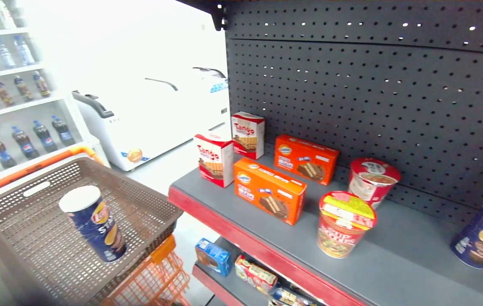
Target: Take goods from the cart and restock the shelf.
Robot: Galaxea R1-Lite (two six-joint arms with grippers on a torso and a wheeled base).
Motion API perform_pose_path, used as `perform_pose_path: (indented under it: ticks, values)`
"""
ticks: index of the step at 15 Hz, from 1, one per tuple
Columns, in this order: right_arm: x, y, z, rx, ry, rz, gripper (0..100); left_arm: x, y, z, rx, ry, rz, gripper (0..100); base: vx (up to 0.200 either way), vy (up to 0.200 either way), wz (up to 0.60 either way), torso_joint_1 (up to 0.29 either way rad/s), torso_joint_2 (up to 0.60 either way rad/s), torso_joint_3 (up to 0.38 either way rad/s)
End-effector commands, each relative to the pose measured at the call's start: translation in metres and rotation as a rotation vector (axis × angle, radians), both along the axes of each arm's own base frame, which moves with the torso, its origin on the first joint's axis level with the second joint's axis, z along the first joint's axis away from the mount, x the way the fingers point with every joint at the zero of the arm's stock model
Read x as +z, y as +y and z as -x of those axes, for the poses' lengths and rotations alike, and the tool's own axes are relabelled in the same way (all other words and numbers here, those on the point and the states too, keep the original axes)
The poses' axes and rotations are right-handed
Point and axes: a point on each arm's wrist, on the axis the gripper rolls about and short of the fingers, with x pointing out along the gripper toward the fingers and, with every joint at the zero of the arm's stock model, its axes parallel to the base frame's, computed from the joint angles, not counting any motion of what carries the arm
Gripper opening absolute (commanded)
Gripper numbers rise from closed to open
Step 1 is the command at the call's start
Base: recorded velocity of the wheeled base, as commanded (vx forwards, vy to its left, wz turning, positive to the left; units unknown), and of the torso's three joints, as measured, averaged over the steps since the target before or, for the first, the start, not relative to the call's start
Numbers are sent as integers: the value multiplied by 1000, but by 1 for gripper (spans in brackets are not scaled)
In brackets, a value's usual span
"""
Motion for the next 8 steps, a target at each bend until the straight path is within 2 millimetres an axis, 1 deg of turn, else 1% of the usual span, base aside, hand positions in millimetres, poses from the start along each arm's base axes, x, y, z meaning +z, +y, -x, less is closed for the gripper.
perform_pose_path:
  ticks: [1, 3, 8]
  values:
    - [0, 0, 0, 1, 1, 1, 100, 0, 0, 0, 0, -1, 1, 100, 0, 0, 600, -2, 2, 2]
    - [0, 0, 0, 1, 1, 0, 100, 0, 0, 0, 3, -1, -1, 100, 0, 0, 600, 2, 5, -2]
    - [0, 0, 0, 1, 1, 0, 100, 0, 0, 0, 17, -1, -1, 100, 0, 0, 0, 0, 0, 0]
